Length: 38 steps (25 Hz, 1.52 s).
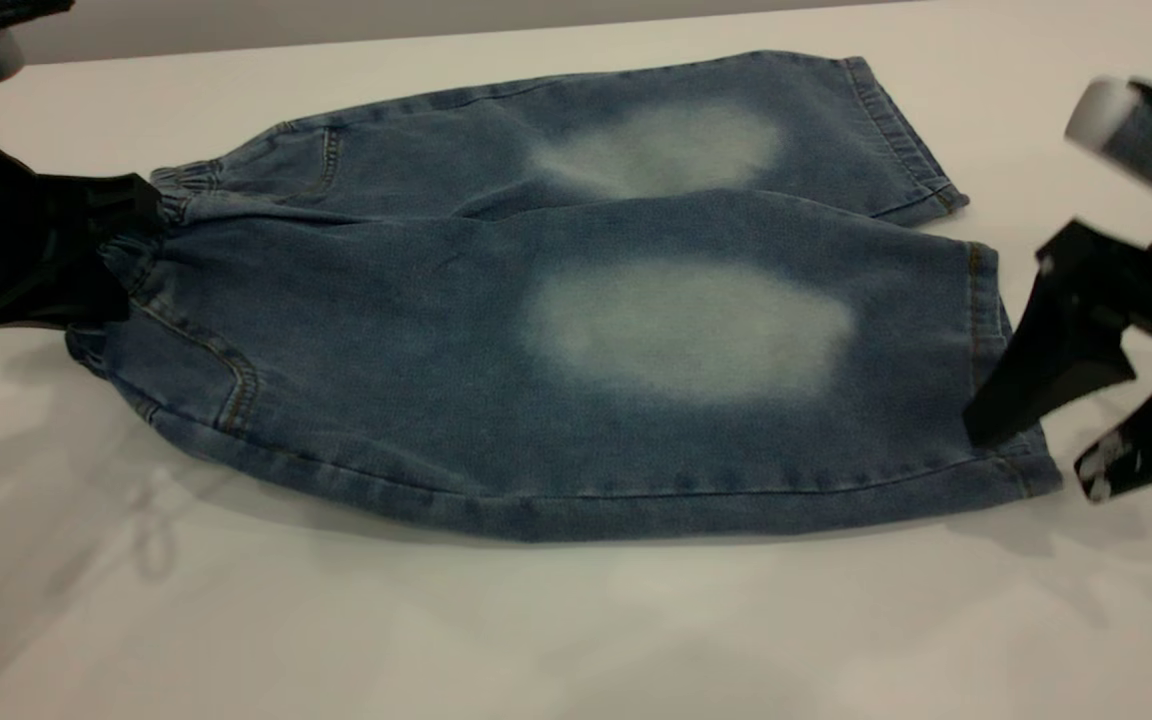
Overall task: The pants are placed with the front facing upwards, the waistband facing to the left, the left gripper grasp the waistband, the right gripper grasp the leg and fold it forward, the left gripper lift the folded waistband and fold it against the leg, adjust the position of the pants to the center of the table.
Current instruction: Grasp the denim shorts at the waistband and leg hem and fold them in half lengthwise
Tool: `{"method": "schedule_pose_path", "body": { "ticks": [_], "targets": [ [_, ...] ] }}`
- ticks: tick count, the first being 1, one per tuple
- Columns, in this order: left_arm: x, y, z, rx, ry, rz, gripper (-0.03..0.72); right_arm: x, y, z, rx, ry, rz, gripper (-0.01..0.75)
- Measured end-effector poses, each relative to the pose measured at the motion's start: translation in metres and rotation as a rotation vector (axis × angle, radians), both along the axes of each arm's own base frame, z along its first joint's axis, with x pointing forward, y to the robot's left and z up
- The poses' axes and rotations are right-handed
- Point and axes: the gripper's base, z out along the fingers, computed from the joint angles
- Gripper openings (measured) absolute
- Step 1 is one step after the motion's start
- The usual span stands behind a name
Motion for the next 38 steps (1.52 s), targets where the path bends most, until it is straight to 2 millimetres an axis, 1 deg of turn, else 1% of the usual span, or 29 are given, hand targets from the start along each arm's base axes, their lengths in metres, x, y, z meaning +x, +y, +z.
{"method": "schedule_pose_path", "body": {
  "ticks": [4, 10, 24, 38],
  "targets": [
    [0.0001, 0.0000, 0.0001, 0.000, -0.001, 0.001, 0.075, -0.0006, -0.0008, -0.0115, -0.010, 0.021, -0.002, 0.509],
    [0.0001, 0.0000, 0.0001, 0.000, -0.001, 0.000, 0.075, 0.0040, -0.0010, -0.0117, -0.012, -0.023, -0.027, 0.509],
    [0.0001, 0.0000, 0.0001, 0.000, -0.001, -0.001, 0.075, 0.0055, -0.0024, -0.0123, -0.029, -0.022, -0.061, 0.509],
    [0.0002, 0.0000, 0.0001, 0.001, -0.003, -0.002, 0.075, 0.0055, -0.0024, -0.0128, -0.029, -0.029, -0.049, 0.509]
  ]
}}
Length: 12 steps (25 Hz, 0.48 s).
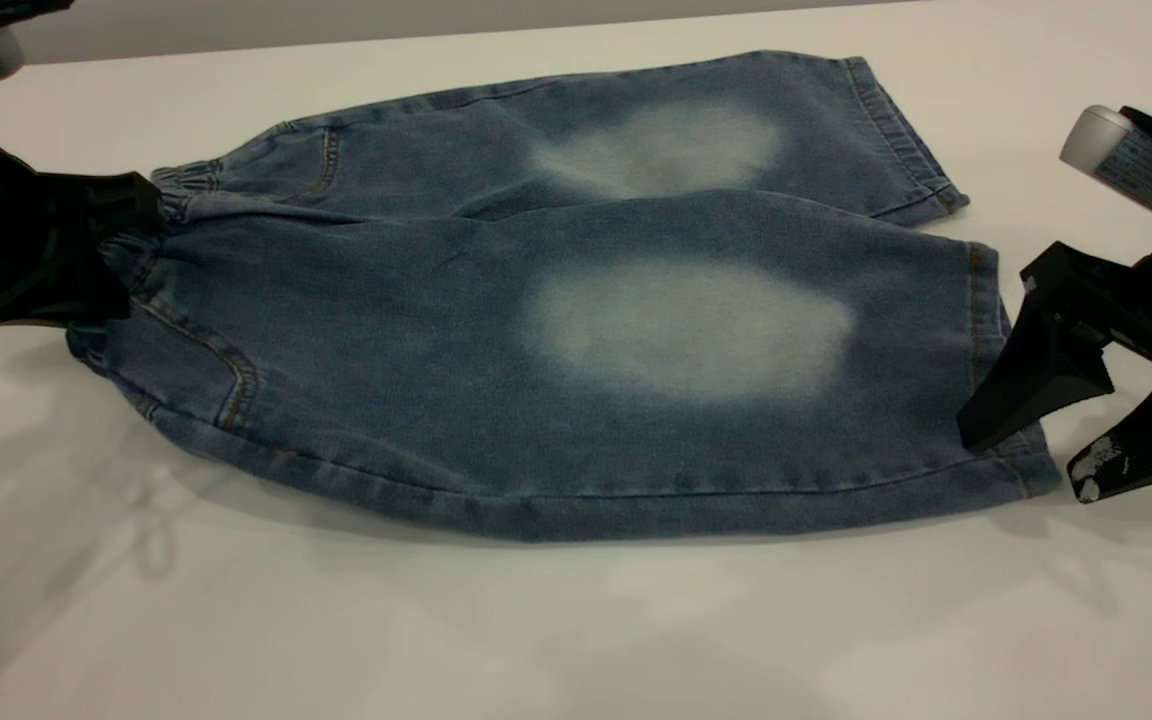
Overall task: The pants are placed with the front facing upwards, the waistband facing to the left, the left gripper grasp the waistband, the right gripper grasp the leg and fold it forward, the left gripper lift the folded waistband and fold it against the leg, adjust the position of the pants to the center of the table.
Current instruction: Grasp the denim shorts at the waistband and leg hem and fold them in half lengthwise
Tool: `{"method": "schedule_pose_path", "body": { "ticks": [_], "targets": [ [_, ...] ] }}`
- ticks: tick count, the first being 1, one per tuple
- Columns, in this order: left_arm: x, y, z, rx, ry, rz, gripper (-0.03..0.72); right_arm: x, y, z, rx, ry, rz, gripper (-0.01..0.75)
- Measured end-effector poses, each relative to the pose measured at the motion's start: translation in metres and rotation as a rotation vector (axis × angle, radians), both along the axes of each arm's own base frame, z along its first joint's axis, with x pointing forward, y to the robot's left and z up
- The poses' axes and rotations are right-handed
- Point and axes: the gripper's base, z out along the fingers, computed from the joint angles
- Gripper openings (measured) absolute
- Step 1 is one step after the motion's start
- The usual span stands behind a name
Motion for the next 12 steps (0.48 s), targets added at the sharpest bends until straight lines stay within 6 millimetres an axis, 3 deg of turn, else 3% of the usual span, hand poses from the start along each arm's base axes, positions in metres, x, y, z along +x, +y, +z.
{"method": "schedule_pose_path", "body": {
  "ticks": [6, 12],
  "targets": [
    [0.000, 0.000, 0.000, 0.000, 0.000, 0.000, 0.075, -0.003, 0.001, -0.012, 0.016, 0.045, -0.011, 0.507],
    [0.000, 0.000, 0.000, 0.000, 0.000, 0.001, 0.075, 0.001, 0.004, -0.012, 0.048, 0.003, -0.016, 0.508]
  ]
}}
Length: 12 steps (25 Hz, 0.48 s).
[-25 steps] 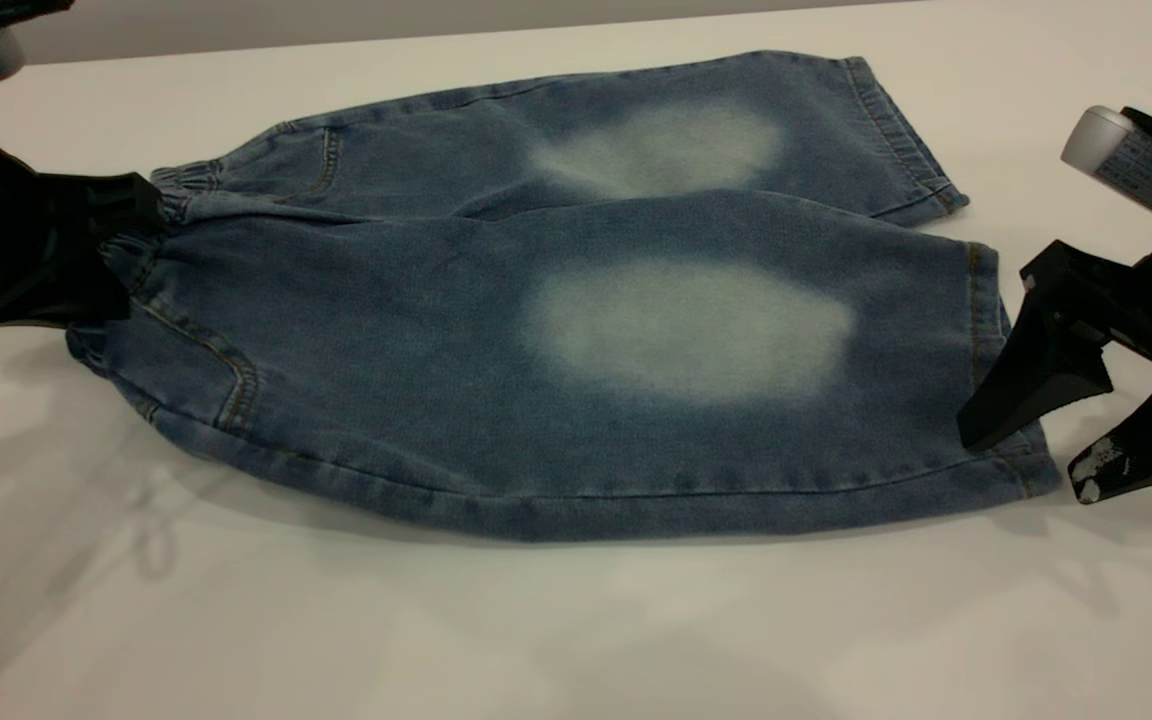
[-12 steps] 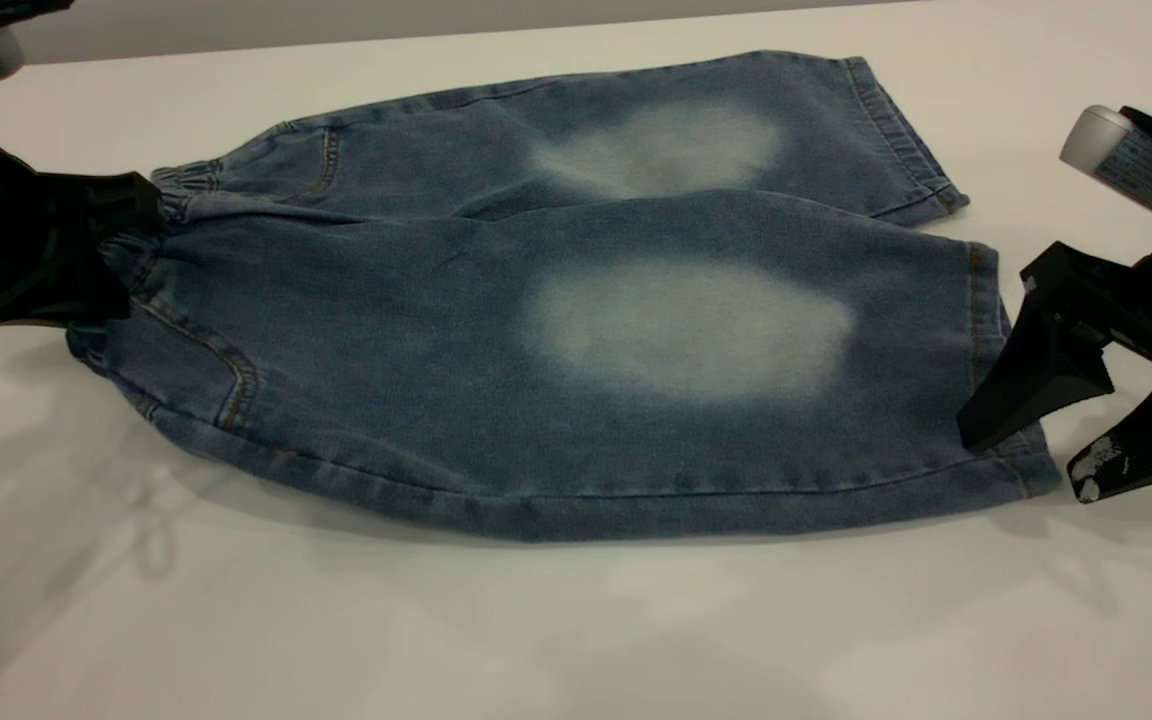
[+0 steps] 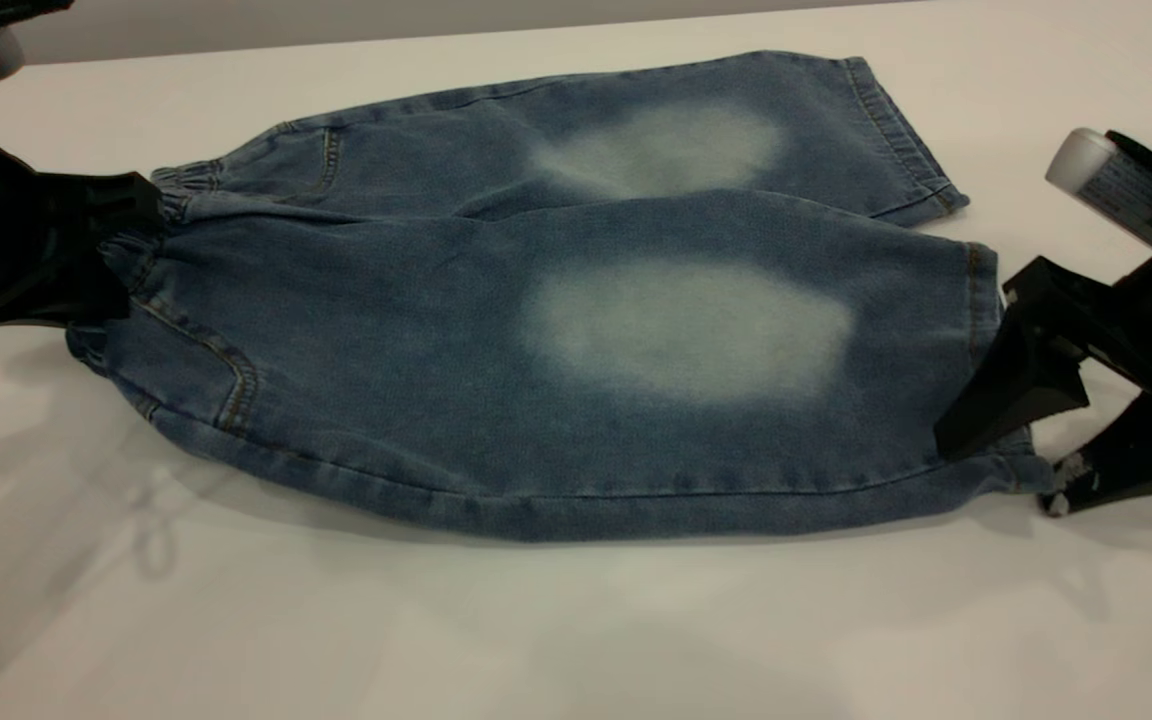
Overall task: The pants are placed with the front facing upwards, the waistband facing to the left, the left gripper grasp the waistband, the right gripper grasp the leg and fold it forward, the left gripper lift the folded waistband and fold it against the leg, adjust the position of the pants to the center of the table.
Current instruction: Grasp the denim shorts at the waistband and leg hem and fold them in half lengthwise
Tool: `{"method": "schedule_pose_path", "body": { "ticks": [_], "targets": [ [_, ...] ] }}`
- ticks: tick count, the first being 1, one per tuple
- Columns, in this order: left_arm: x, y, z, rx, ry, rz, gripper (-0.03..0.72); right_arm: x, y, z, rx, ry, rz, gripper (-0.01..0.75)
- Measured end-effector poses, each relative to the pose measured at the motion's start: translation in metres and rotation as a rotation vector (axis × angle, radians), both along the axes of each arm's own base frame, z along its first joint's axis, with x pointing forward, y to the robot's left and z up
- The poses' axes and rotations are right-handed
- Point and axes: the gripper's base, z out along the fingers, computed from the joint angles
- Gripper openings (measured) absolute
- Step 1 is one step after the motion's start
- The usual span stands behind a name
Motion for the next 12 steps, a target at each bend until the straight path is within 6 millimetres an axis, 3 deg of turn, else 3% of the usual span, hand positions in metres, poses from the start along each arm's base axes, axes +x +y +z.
{"method": "schedule_pose_path", "body": {
  "ticks": [4, 7, 12],
  "targets": [
    [0.0000, 0.0000, 0.0000, 0.000, 0.000, 0.000, 0.075, 0.0043, -0.0002, 0.0001, 0.000, -0.041, -0.023, 0.505],
    [0.0000, 0.0000, 0.0000, 0.000, 0.000, 0.000, 0.075, 0.0048, -0.0006, -0.0001, -0.005, -0.045, -0.028, 0.461],
    [0.0000, 0.0000, 0.0000, 0.000, 0.000, 0.000, 0.075, 0.0048, -0.0005, 0.0000, -0.006, -0.054, -0.013, 0.262]
  ]
}}
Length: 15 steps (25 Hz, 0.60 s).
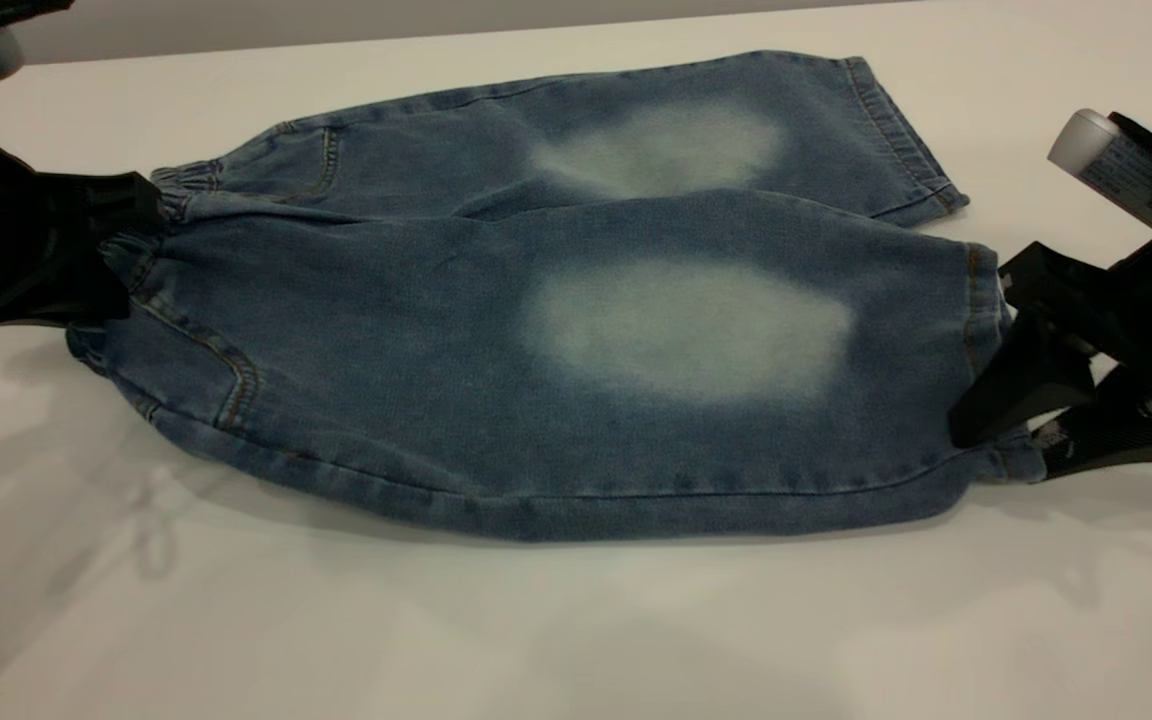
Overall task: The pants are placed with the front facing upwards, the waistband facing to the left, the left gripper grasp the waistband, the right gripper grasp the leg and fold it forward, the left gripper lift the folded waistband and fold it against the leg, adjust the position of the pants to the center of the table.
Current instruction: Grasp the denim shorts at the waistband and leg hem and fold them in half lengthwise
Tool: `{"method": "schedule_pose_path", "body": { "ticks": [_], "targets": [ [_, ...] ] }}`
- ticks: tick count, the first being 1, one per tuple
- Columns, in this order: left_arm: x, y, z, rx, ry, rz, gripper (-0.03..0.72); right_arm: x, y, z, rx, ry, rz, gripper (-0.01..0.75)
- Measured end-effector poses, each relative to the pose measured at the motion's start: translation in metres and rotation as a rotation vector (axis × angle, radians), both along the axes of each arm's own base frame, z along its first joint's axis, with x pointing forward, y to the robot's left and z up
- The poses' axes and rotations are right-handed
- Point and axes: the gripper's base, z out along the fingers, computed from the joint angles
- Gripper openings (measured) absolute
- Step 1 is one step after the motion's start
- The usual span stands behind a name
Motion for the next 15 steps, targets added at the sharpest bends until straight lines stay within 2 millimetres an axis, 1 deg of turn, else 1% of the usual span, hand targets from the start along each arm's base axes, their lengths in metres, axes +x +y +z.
{"method": "schedule_pose_path", "body": {
  "ticks": [4, 6, 11, 15],
  "targets": [
    [0.000, 0.000, 0.000, 0.000, 0.000, 0.000, 0.075, -0.001, 0.001, 0.000, 0.006, -0.005, 0.028, 0.082],
    [0.000, 0.000, 0.000, 0.000, 0.000, 0.000, 0.075, -0.001, 0.001, 0.000, 0.006, -0.005, 0.029, 0.030],
    [0.000, 0.000, 0.002, 0.000, -0.006, -0.002, 0.075, -0.001, 0.002, 0.002, 0.022, -0.014, 0.047, 0.017],
    [0.001, 0.000, 0.011, -0.003, -0.035, -0.004, 0.075, 0.005, 0.006, 0.010, 0.067, -0.045, 0.069, 0.017]
  ]
}}
